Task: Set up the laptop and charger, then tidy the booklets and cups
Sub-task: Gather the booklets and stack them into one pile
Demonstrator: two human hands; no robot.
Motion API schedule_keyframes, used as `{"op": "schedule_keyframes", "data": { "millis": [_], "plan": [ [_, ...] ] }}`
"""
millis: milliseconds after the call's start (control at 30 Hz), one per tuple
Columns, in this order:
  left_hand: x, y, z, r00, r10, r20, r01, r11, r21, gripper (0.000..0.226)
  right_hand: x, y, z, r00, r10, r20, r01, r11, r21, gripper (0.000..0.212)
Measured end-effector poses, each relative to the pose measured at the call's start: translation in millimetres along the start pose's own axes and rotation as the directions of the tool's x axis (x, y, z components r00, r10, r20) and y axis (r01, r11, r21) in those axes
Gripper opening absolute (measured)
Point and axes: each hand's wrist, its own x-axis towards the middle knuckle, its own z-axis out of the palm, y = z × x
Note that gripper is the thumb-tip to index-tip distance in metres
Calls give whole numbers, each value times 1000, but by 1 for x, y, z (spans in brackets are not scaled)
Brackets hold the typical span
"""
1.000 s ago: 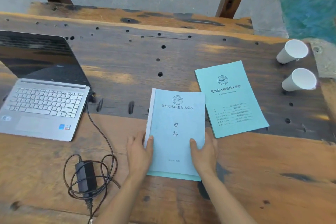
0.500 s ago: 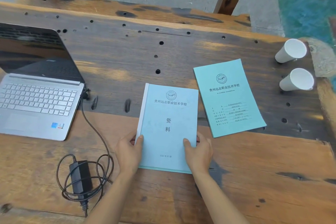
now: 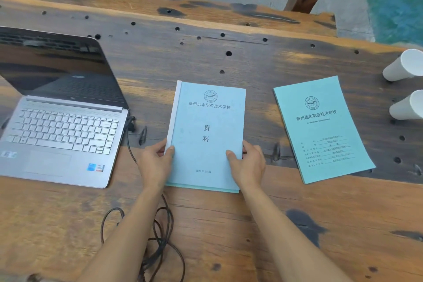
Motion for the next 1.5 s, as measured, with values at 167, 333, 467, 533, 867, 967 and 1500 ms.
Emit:
{"op": "schedule_keyframes", "data": {
  "millis": [167,333,467,533,867,967,1500],
  "plan": [
    [10,-12,-10,998,53,-19,-52,998,35,25,4,-8,12,1000,-23,-7,23,999,32,28],
    [2,-17,-12,997,69,-18,-68,996,51,25,-8,-2,13,1000,-16,-14,17,998,61,31],
    [1,-14,-15,999,51,-1,-51,997,56,22,-8,-6,13,1000,20,-20,-19,997,68,29],
    [1,-11,-16,999,37,4,-37,998,50,20,-6,-7,13,999,43,-17,-42,998,56,26],
    [-8,-4,-16,998,63,-5,-63,992,106,16,0,4,-1,993,3,116,-15,995,99,36],
    [-24,7,-5,986,145,-84,-129,976,176,26,2,15,-18,988,36,148,-64,979,191,52],
    [-137,140,190,915,164,368,-164,986,-30,49,94,129,-198,993,64,-100,-66,998,-21,58]
  ]
}}
